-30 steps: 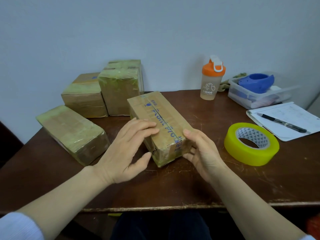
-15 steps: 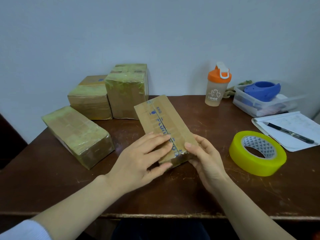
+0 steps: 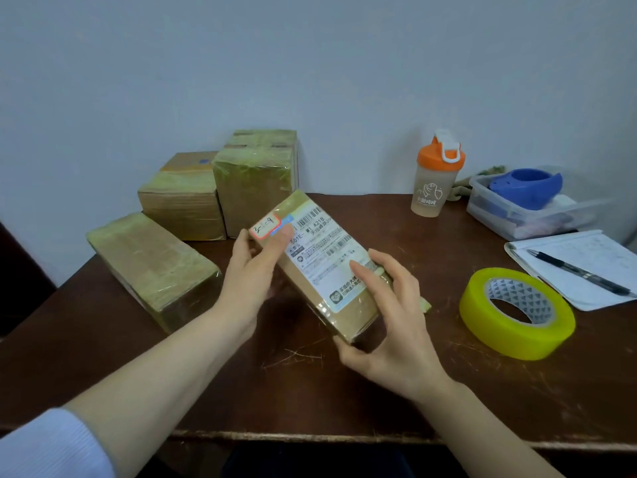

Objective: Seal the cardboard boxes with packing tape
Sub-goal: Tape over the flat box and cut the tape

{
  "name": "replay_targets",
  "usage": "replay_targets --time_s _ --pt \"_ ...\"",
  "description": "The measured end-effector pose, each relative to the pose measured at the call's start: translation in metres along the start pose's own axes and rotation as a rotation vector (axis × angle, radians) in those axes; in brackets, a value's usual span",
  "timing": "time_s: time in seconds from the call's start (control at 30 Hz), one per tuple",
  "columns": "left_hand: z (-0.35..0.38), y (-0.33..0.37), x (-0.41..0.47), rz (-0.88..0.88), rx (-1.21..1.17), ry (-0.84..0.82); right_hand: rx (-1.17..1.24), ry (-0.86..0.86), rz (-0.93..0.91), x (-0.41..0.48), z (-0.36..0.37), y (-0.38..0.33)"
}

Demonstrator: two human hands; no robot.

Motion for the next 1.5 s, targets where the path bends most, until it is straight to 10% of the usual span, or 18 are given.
replay_targets --time_s 0.4,0.57,0.73,0.93,1.03,1.17,1.5 --pt "-0.012 0.001 0.000 0.094 0.011 0.044 0.116 -0.049 0.249 -0.005 0.000 0.009" --pt "-0.024 0.010 0.005 0.046 0.277 0.083 0.583 0.084 0.784 0.012 -0.014 0.026" --pt "-0.025 0.004 0.005 0.084 0.800 0.101 0.678 -0.162 1.160 0.017 -0.004 0.040" --pt "-0.004 0.014 -0.002 0.312 1.337 0.150 0.779 0.095 1.113 0.021 -0.006 0.045" --pt "0.020 0.016 -0.016 0.566 1.347 -0.106 0.853 0.199 1.064 0.012 -0.012 0.045" --pt "0.042 -0.002 -0.021 0.526 1.735 -0.404 0.913 0.265 1.023 -0.003 -0.014 0.043" --pt "0.028 0.003 -0.015 0.376 1.799 -0.189 0.772 0.041 0.859 0.021 0.018 0.042"
Point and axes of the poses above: each hand's wrist, its own x-axis towards the middle knuckle, its own z-axis out of the palm, y = z × x, the point moved 3 cm from there along x, towards the middle knuckle, and after that the axes turned 10 degrees about -z, right-handed, at the moved point
